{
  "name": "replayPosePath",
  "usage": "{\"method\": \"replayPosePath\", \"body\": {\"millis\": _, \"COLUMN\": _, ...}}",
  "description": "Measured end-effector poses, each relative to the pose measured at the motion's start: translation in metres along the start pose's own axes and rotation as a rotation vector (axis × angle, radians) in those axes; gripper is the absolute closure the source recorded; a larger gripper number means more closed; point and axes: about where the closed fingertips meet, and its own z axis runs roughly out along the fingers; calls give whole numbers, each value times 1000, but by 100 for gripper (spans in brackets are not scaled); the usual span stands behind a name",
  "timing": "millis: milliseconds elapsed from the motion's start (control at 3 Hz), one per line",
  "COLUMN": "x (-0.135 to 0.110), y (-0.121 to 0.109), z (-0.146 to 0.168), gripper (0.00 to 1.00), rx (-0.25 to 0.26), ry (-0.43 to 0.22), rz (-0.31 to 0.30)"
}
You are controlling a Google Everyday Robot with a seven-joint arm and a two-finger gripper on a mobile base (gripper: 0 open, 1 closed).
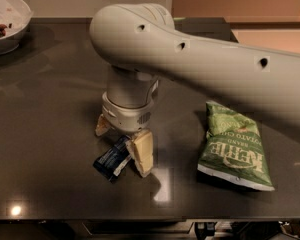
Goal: Pick rxbar blueberry
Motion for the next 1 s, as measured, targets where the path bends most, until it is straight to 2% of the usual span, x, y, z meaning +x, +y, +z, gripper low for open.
{"method": "replayPosePath", "body": {"millis": 333, "x": 3, "y": 1, "z": 4, "gripper": 42, "rx": -30, "ry": 4, "rz": -15}}
{"method": "replayPosePath", "body": {"millis": 1000, "x": 2, "y": 0, "z": -6, "gripper": 87, "rx": -31, "ry": 3, "rz": -15}}
